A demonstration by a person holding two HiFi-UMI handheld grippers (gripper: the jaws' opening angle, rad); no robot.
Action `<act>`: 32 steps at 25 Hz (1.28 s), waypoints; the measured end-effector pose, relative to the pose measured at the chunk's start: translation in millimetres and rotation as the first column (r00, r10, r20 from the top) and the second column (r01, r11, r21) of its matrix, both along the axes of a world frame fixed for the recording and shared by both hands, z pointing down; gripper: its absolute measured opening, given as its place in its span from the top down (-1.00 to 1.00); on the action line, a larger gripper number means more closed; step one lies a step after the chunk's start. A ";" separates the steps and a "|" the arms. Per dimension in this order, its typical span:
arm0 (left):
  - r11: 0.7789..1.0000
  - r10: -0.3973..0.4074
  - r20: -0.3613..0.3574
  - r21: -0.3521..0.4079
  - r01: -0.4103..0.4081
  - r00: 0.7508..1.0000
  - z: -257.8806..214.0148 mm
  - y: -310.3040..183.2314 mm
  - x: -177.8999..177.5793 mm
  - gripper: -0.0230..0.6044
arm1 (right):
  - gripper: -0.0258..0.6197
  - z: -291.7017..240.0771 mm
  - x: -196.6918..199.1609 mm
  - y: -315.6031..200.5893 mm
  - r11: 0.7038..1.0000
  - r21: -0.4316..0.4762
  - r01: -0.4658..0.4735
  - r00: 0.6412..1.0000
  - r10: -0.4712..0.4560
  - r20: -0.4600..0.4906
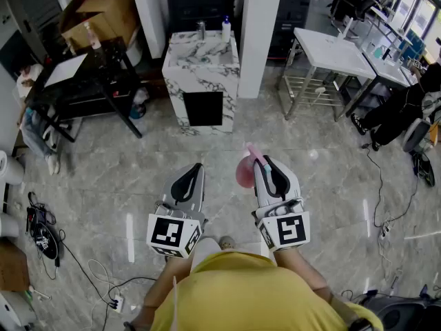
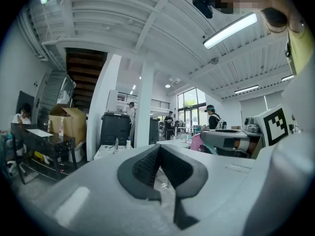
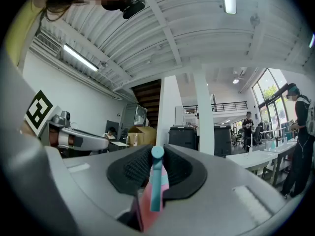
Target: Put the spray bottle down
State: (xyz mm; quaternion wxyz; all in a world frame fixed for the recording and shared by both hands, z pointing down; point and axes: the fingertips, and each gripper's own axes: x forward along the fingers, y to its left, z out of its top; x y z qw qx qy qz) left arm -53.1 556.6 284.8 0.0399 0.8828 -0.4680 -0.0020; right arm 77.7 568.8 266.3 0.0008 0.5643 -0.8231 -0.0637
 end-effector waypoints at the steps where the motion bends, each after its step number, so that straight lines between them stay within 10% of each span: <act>1: 1.000 0.002 0.000 -0.002 -0.002 1.000 0.8 -2.8 2.1 0.93 | 0.72 0.7 1.9 -3.7 1.000 -0.001 -0.001 1.000 0.001 0.004; 14: 0.999 0.032 -0.014 -0.032 -0.033 0.999 20.9 -76.8 8.5 0.93 | 0.71 12.0 9.3 -76.0 1.000 -0.009 -0.012 0.999 0.012 0.040; 32: 0.991 0.134 -0.033 0.003 -0.134 0.990 22.9 -347.8 -32.4 0.93 | 0.71 16.0 -30.3 -334.1 0.992 -0.005 -0.124 0.991 0.124 0.044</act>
